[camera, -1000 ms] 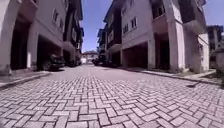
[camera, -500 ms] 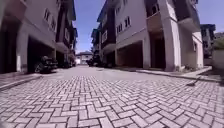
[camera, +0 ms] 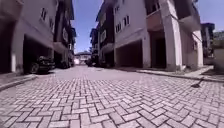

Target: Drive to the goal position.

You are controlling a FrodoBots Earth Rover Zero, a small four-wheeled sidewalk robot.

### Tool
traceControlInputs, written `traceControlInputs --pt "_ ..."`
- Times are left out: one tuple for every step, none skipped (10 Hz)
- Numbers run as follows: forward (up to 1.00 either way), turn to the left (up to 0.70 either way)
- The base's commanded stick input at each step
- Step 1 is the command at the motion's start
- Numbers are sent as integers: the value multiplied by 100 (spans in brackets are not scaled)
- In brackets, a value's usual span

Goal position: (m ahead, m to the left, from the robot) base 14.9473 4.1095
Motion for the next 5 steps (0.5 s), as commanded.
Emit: traceControlInputs --pt "50 0" --pt "50 0" --pt "50 0" --pt "50 0" --pt "50 0"
